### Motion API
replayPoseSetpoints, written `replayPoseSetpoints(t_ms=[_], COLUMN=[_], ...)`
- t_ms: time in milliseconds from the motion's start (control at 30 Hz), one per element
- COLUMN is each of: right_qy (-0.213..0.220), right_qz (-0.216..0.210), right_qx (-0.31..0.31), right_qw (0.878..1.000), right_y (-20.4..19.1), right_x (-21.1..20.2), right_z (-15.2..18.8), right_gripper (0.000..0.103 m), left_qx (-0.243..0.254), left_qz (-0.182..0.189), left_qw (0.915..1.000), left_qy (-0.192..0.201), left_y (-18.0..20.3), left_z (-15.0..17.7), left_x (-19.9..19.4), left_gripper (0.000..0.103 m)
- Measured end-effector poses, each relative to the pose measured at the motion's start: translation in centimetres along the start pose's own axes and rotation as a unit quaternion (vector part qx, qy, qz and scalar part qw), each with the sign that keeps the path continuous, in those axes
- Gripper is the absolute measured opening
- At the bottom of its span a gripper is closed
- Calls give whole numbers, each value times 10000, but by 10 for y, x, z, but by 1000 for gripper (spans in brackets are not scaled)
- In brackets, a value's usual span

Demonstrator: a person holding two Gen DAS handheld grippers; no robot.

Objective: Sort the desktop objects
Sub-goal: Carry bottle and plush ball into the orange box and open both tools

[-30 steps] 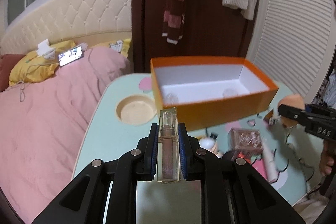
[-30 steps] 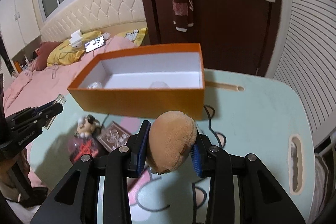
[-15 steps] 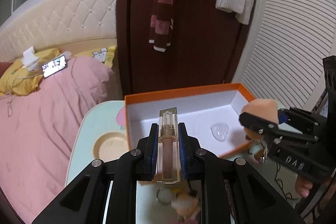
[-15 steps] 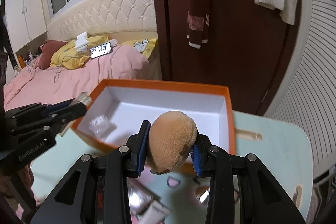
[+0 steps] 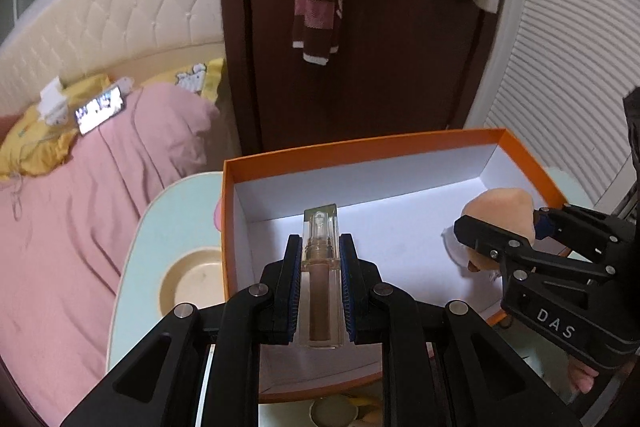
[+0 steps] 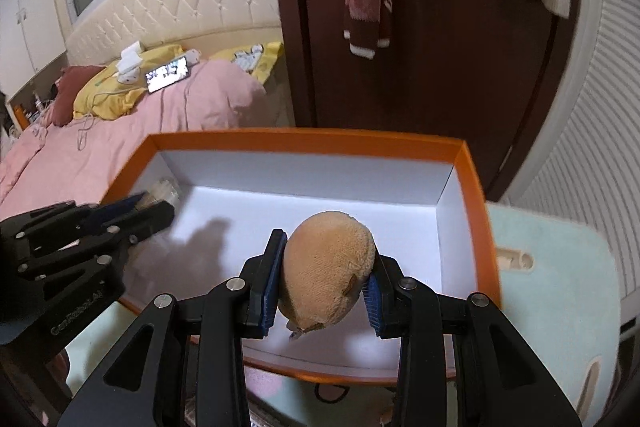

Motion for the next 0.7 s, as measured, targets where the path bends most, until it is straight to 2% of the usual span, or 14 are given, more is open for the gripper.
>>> replayPoseSetpoints(t_ms=[533, 567, 633, 700], right_qy=[-5, -4, 21, 71], right_qz=[47, 52, 28, -34], right_qx=[33, 39, 64, 103], right_qw=[10000, 10000, 10000, 9999], right_y=[3, 3, 3, 3], right_x=[5, 4, 2, -1], right_z=[2, 2, 2, 1], right_gripper=[38, 38, 39, 39], left_qx=[6, -57, -126, -128], left_qz=[43, 77, 166, 155], left_qw=[10000, 9999, 9997, 9994], left_qy=[25, 59, 144, 282], left_y=[2, 1, 0, 1], left_z=[-3, -3, -4, -4], left_x=[-1, -2, -5, -11], left_gripper=[17, 20, 38, 51])
Point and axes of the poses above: each gripper's, at about its wrist camera, not at the fingertips, and x roughly the way its jaws point, y to its right, z to its underside, the point moved 2 cm from there along x, roughly the way its jaws point, and after that the axes turned 6 degrees about -z, right-handed, at the moved point
